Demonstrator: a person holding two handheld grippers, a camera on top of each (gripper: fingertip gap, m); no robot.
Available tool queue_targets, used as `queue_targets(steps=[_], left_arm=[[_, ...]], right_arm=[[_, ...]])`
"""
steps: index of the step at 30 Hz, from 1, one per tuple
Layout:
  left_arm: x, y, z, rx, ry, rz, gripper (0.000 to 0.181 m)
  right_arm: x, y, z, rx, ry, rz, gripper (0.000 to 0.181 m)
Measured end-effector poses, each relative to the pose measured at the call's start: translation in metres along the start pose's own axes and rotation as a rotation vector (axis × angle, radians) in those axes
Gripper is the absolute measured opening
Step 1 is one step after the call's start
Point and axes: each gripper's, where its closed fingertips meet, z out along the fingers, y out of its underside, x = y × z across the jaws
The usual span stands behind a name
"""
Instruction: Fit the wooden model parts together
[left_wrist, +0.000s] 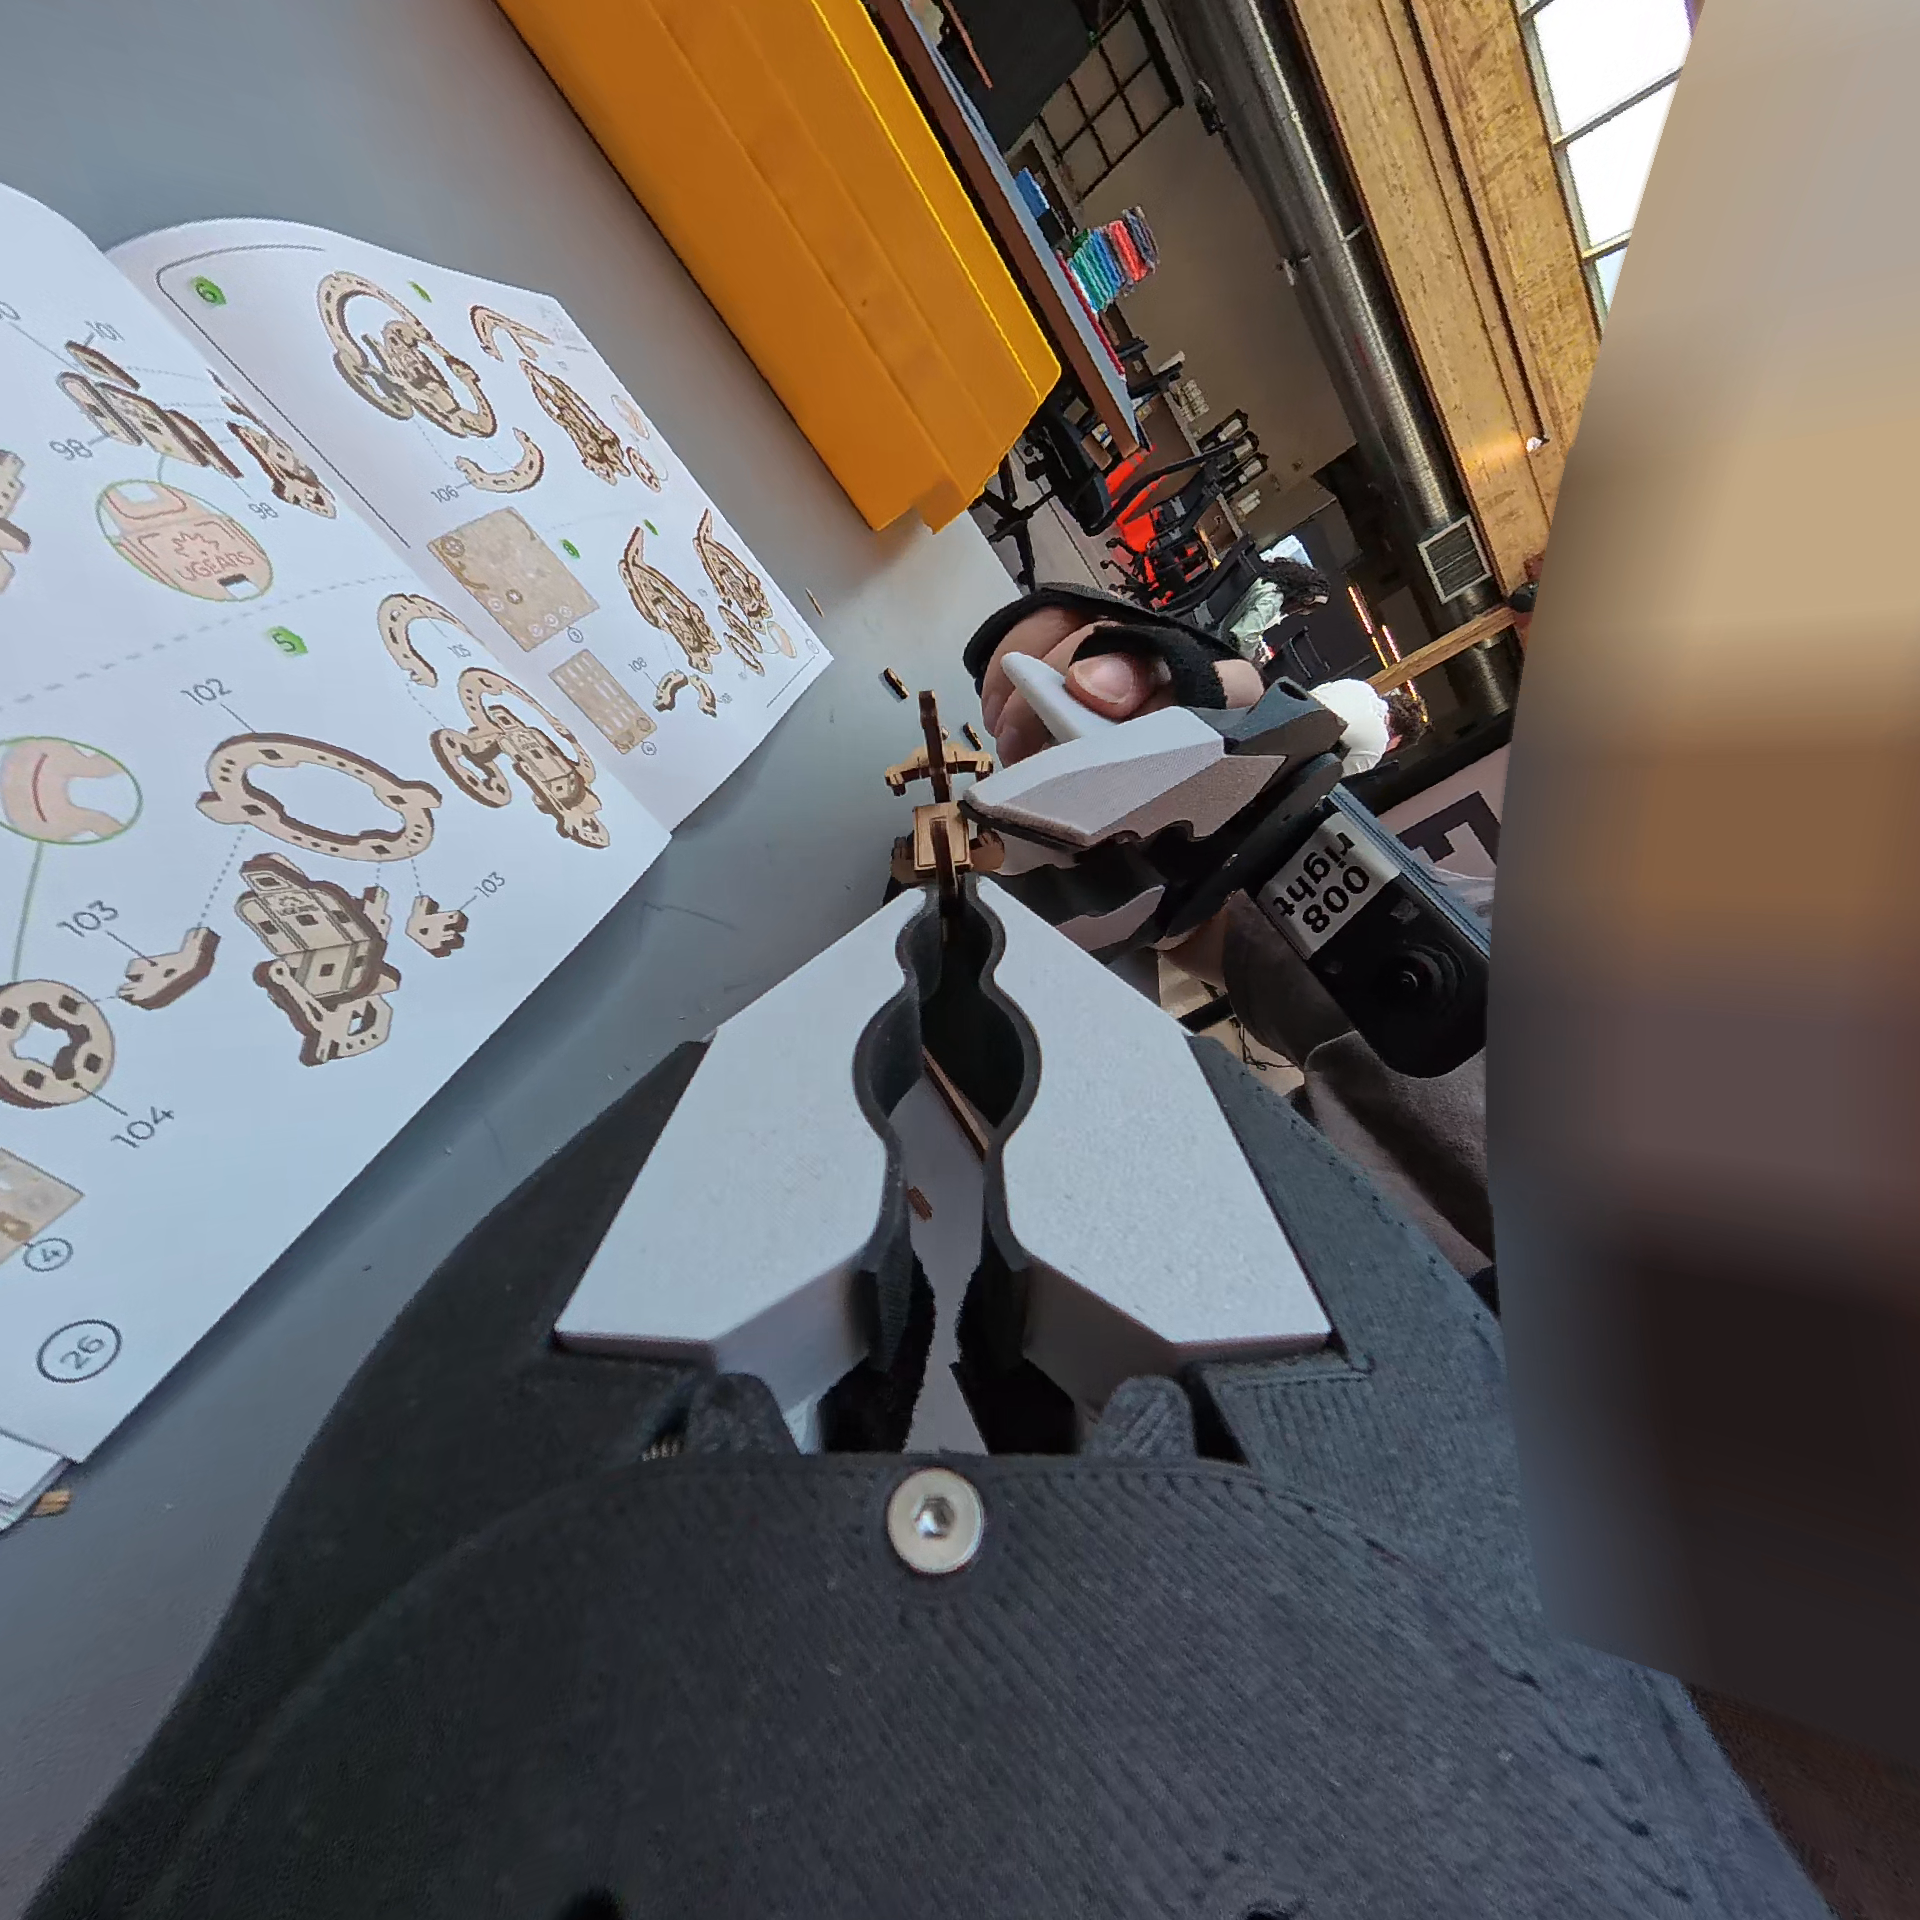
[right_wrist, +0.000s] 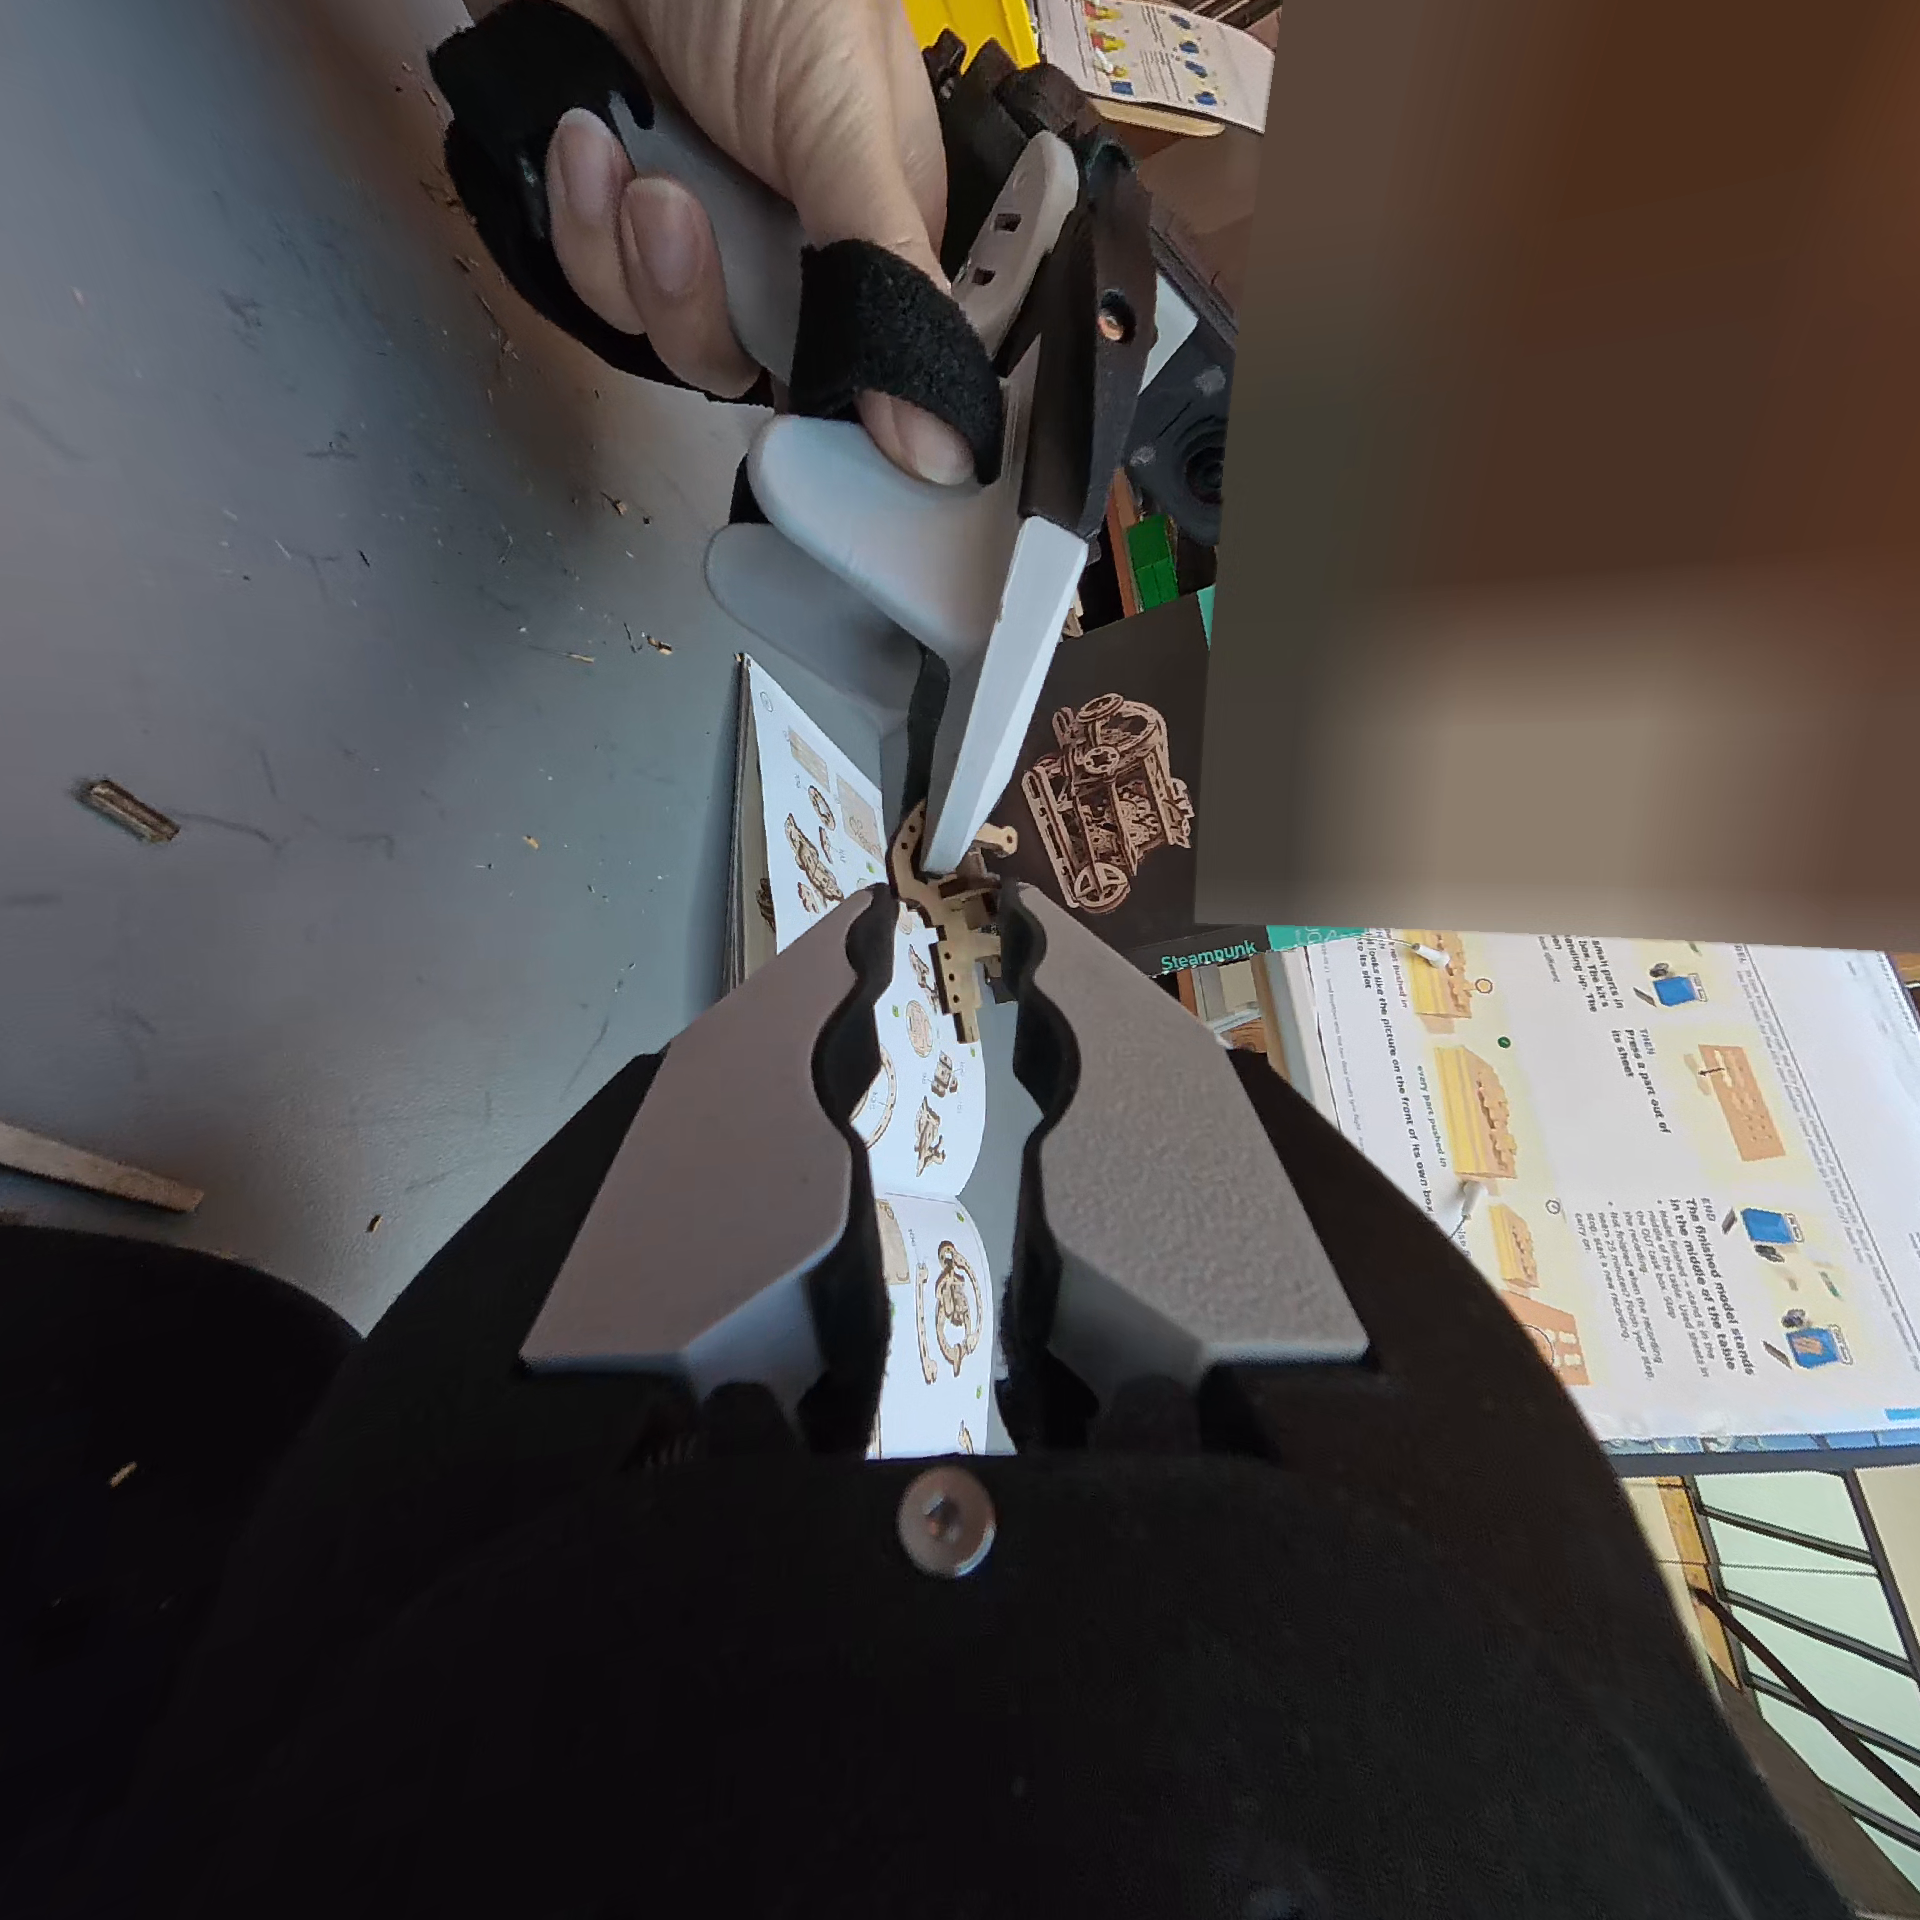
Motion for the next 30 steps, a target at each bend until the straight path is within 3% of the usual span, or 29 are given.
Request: queue_targets(steps=[1, 5, 10, 13, 19, 23, 27, 30], left_arm=[[0.0, -0.001, 0.0, 0.002, -0.005, 0.01, 0.0], [0.001, -0.002, -0.001, 0.003, -0.031, 0.06, 0.0], [-0.019, -0.006, -0.006, -0.002, -0.241, 0.259, 0.0], [-0.02, -0.009, -0.007, -0.008, -0.333, 0.381, 0.0], [-0.016, -0.01, -0.005, -0.019, -0.44, 0.607, 0.0], [-0.023, -0.015, -0.009, -0.019, -0.58, 0.751, 0.0], [-0.033, -0.021, -0.016, -0.038, -0.758, 0.891, 0.0], [-0.037, -0.025, -0.02, -0.042, -0.885, 1.002, 0.0]], right_arm=[[0.001, 0.0, 0.0, 0.002, 0.006, -0.005, 0.018], [0.005, -0.005, -0.004, 0.044, 0.04, -0.043, 0.026], [0.02, -0.017, -0.022, 0.193, 0.082, 0.028, 0.026], [0.03, 0.0, -0.018, 0.184, 0.042, 0.246, 0.026], [0.016, 0.023, -0.01, 0.214, -0.225, 0.66, 0.033], [0.028, 0.028, -0.008, 0.234, -0.253, 0.886, 0.037], [0.04, 0.034, -0.001, 0.15, -0.292, 1.264, 0.039], [0.041, 0.023, 0.0, 0.166, -0.361, 1.443, 0.04]])
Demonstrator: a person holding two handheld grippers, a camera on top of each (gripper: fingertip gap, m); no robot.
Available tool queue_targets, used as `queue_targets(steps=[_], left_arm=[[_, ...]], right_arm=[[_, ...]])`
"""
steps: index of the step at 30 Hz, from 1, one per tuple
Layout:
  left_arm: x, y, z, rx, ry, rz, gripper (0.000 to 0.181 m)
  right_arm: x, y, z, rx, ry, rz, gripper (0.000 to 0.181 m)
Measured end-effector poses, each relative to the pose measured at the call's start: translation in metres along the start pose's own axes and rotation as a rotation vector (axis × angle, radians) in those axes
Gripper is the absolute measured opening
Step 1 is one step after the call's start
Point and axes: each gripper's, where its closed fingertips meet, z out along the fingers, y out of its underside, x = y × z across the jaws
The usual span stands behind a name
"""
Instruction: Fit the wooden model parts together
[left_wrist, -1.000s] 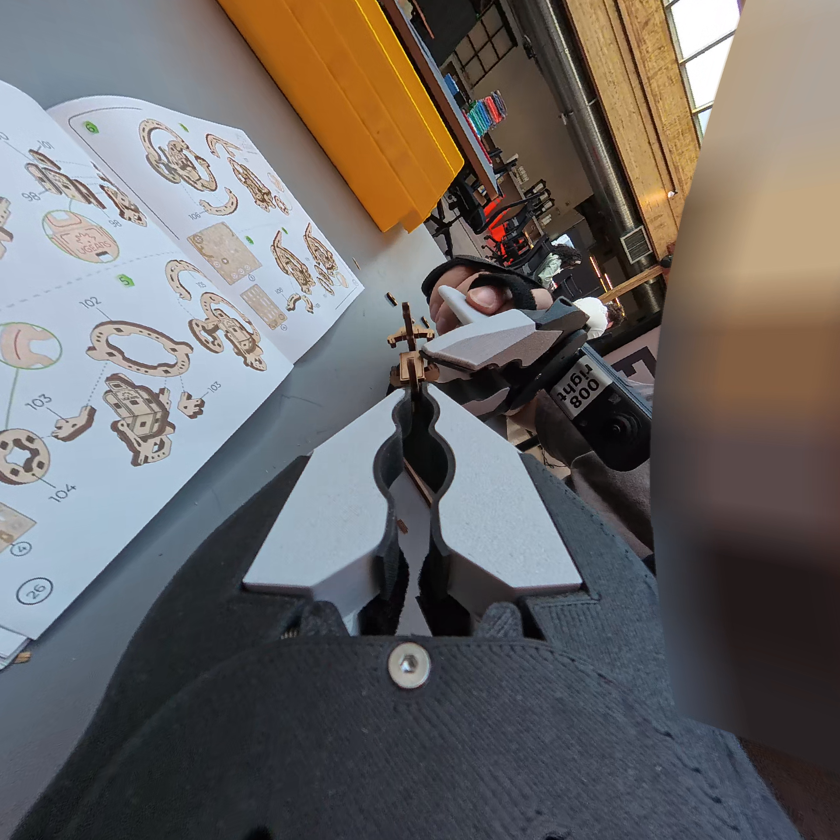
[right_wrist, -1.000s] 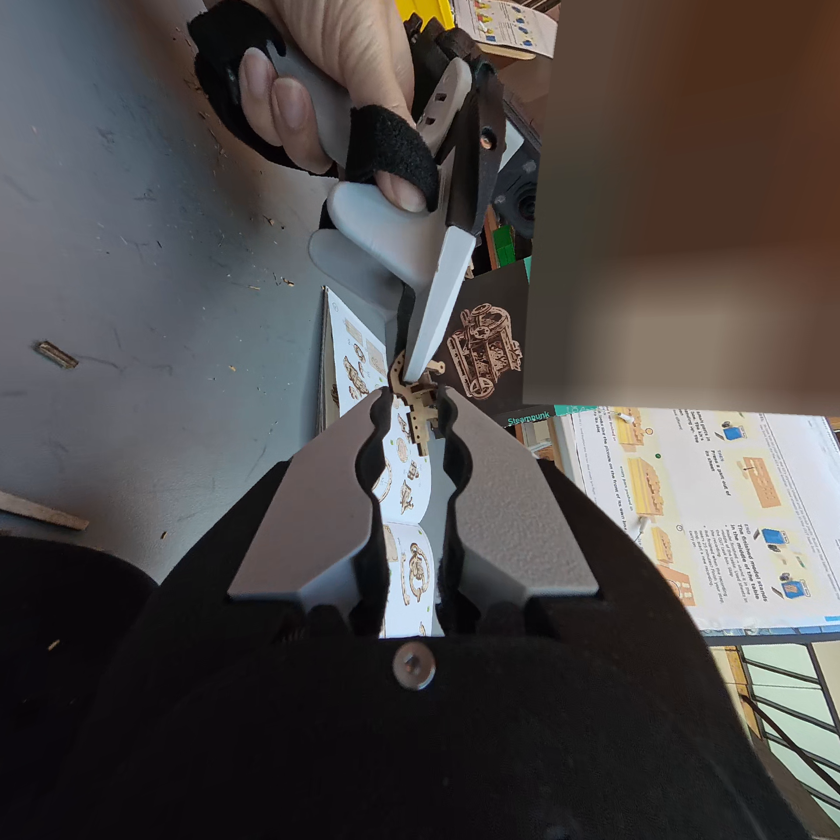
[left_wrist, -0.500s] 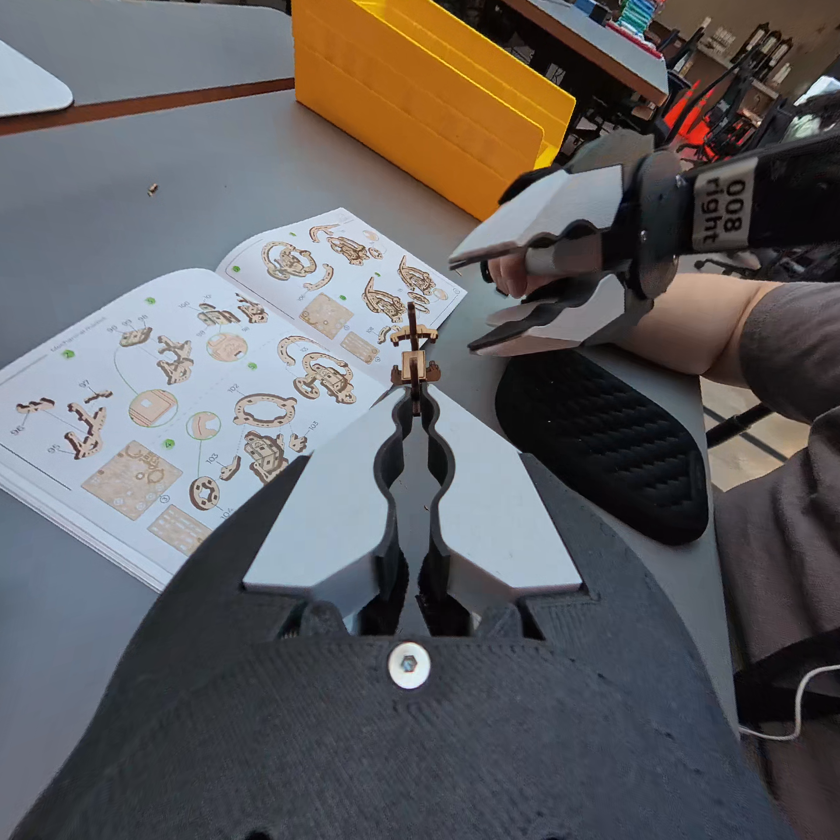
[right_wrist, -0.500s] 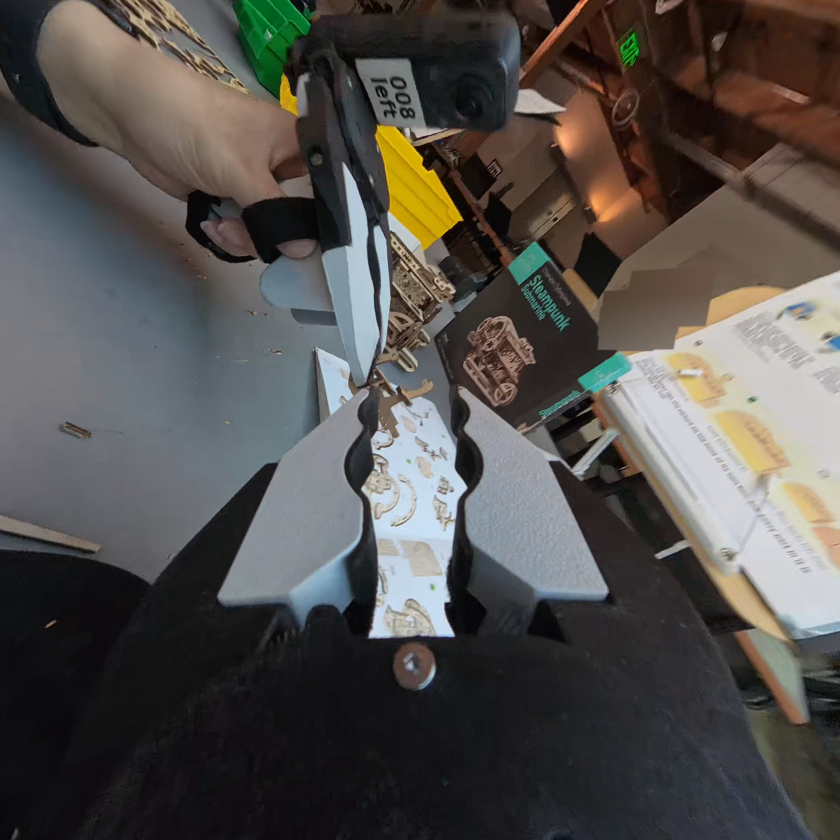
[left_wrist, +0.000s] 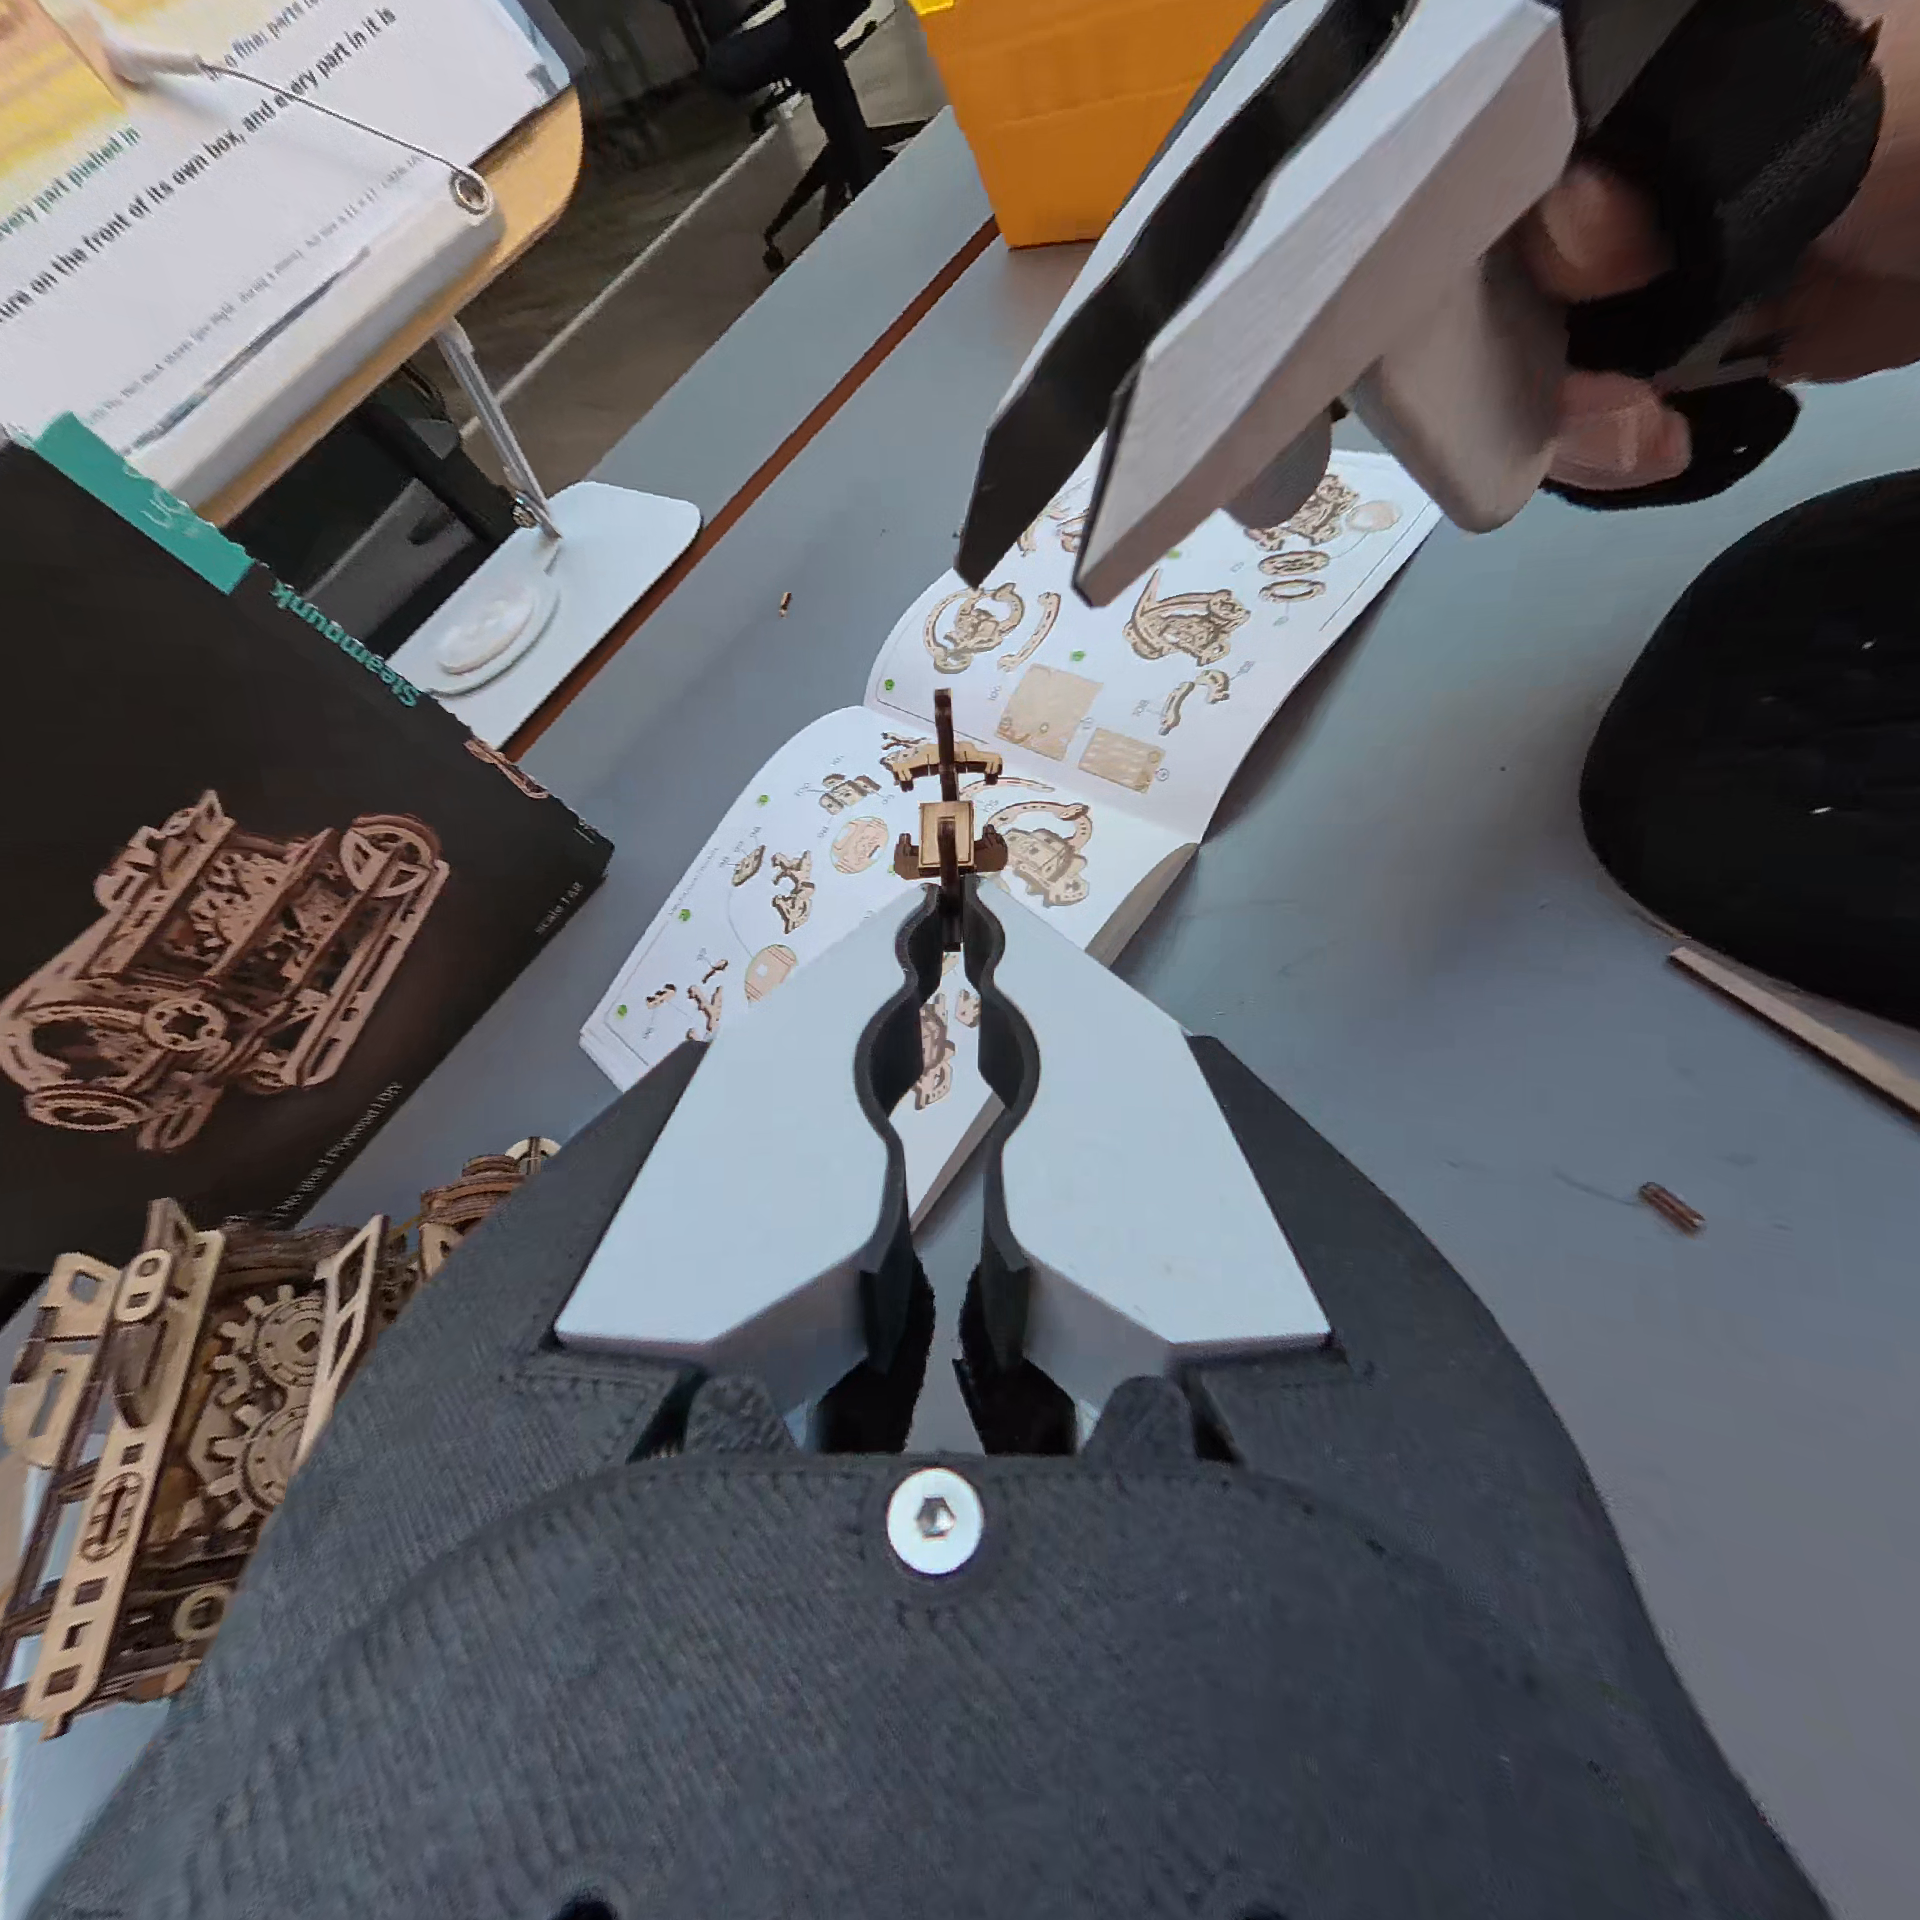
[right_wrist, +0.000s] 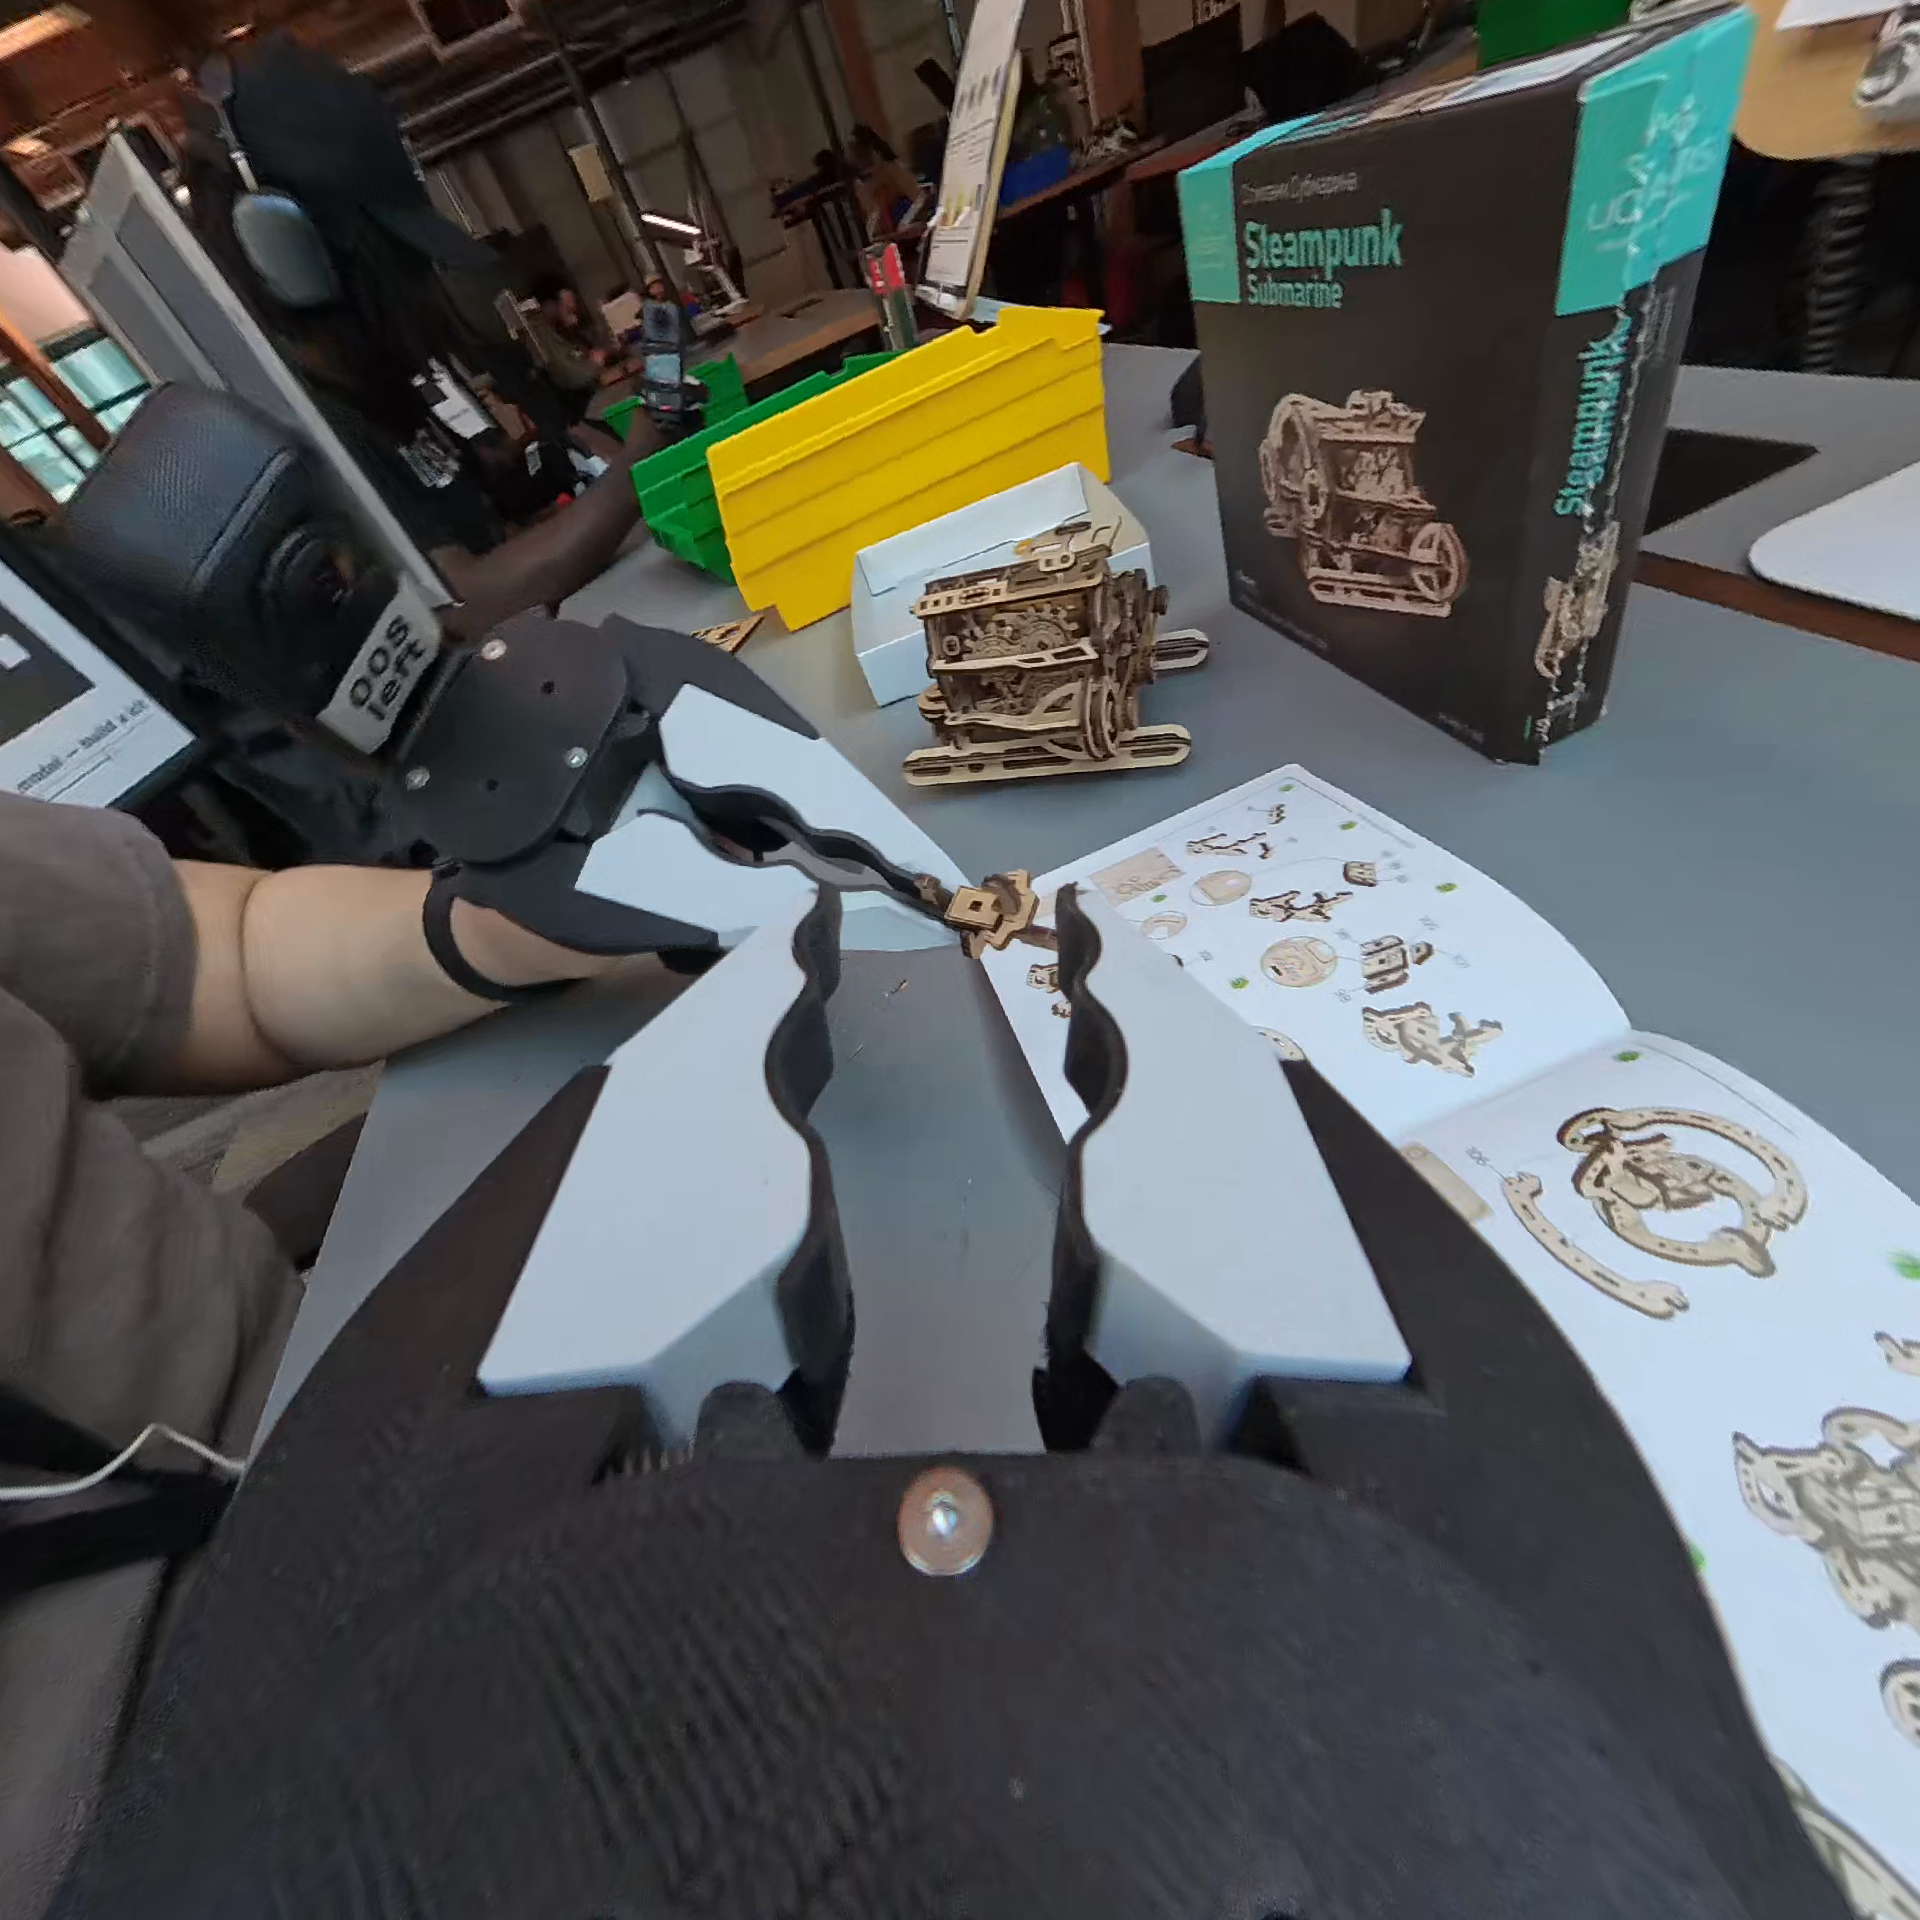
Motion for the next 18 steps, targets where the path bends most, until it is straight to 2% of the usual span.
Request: queue_targets(steps=[4, 6, 10, 18], left_arm=[[-0.004, -0.004, -0.002, -0.002, -0.127, 0.124, 0.0], [-0.004, -0.007, -0.003, 0.002, -0.164, 0.17, 0.0], [-0.004, -0.013, -0.005, 0.016, -0.213, 0.215, 0.0], [-0.006, -0.017, -0.007, 0.019, -0.25, 0.225, 0.0]], right_arm=[[0.013, 0.001, 0.005, 0.001, 0.16, -0.106, 0.034], [0.009, 0.006, 0.011, -0.033, 0.18, -0.156, 0.034], [0.013, 0.002, 0.014, -0.01, 0.285, -0.267, 0.021], [0.009, 0.003, 0.02, -0.015, 0.32, -0.331, 0.017]])
